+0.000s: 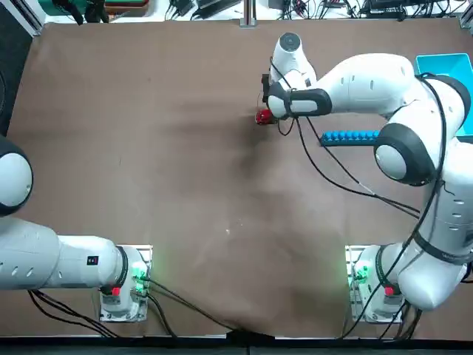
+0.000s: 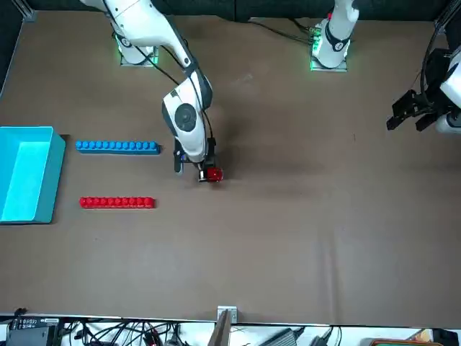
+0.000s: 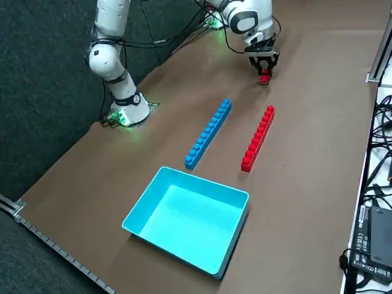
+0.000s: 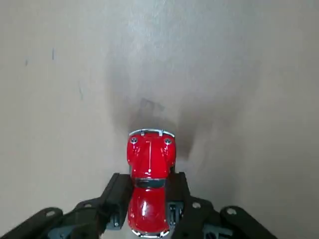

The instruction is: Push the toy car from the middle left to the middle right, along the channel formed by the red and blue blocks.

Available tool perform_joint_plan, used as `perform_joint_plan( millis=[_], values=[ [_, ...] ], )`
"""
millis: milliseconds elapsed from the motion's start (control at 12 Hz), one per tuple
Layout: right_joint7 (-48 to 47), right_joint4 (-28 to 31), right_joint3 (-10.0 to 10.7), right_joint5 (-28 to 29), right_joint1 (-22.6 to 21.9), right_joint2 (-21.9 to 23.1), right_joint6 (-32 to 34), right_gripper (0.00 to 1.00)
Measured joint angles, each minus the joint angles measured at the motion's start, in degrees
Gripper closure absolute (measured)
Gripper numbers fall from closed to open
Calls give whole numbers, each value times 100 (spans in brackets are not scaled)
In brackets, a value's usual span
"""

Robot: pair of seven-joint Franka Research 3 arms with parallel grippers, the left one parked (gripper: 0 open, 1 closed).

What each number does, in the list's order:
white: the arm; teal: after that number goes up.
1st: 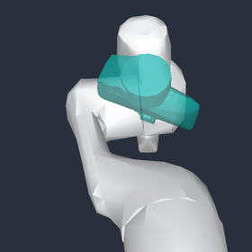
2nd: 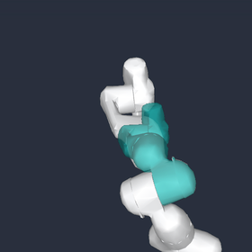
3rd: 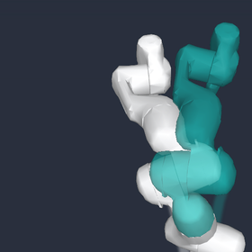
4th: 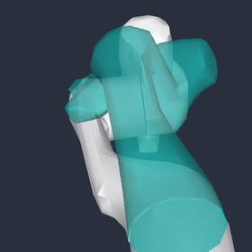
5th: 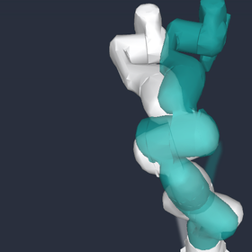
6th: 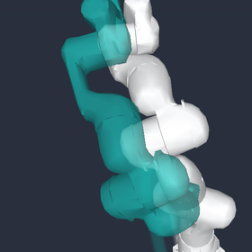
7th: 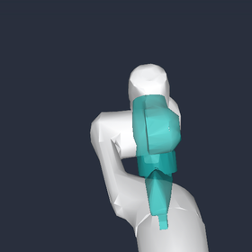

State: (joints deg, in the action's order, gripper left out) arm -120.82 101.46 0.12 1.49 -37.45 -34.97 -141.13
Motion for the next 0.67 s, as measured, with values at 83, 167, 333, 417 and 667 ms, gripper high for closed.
perform_joint_plan(
  millis=[83,167,333,417,667],
  values=[
    [-1,-47,0,0,-22,-28,10,59],
    [-1,-82,0,-9,-28,-49,36,58],
    [10,-180,19,-64,-28,-184,9,38],
    [15,-257,31,-70,-28,-249,16,32],
    [23,-601,43,-74,-28,-299,328,1]
  ],
)
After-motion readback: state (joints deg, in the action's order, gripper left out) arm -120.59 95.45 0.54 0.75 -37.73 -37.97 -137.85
